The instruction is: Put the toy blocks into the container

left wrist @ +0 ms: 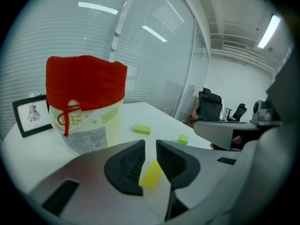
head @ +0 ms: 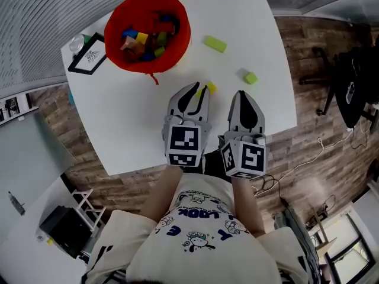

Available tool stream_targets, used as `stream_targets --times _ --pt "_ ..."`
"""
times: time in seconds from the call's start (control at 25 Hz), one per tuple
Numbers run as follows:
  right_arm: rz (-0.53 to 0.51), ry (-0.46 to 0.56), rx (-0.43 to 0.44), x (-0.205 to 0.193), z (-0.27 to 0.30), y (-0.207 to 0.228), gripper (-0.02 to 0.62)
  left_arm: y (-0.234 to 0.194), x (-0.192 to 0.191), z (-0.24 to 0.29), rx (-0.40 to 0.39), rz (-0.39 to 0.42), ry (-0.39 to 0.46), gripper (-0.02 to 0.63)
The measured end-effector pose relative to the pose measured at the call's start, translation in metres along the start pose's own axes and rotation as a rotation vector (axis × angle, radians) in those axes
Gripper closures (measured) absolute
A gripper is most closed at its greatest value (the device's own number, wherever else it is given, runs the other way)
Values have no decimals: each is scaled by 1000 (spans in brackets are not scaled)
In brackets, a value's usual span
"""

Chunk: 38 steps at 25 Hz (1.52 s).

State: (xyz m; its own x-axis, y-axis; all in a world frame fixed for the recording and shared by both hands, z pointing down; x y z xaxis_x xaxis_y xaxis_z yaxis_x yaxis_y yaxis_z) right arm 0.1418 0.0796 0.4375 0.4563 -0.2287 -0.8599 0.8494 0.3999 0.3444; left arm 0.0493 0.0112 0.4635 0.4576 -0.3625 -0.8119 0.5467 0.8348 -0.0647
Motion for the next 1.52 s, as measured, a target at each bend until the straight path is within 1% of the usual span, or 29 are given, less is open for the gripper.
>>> stream_targets --times 0.4,0.48,0.52,0.6,0.68,0.84,0.92,1.16,1.4,1.52 --pt "18 -34 -10 -14 3 6 565 6 -16 11 -37 40 -56 485" --pt "21 -37 -12 -15 4 7 564 8 -17 13 -50 45 -62 485" --pt "21 -38 -14 -16 4 7 564 9 -19 15 -58 46 -67 472" --pt "24 -40 -18 -17 4 9 564 11 -22 17 -74 53 -80 468" --pt "29 -39 -23 -19 5 11 564 12 -26 19 -83 71 -93 468" --pt "35 -42 -30 -21 7 15 565 14 -30 23 -90 127 -103 437" --pt "40 -43 -33 -22 7 16 564 15 -31 24 -91 152 -105 434" --pt "43 -58 -37 -30 8 17 564 17 -37 28 -114 154 -119 434" --pt "49 -65 -36 -35 7 18 565 20 -45 31 -129 217 -144 428" --pt "52 -66 -41 -36 7 18 563 21 -47 32 -139 227 -151 428"
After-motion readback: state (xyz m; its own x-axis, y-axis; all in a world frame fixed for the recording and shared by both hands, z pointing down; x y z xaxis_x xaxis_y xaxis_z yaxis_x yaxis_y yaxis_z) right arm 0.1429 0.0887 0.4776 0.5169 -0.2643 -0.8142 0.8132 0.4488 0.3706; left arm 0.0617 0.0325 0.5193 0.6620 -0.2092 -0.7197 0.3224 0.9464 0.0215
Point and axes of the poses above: the fingertips, and each gripper's own axes: z forward along the fingers, y to its right, x out of its top, the point moved 3 cm from there along -z, backward along the fingers, and after that the axes turned 9 degrees about z, right-handed, at the moved point
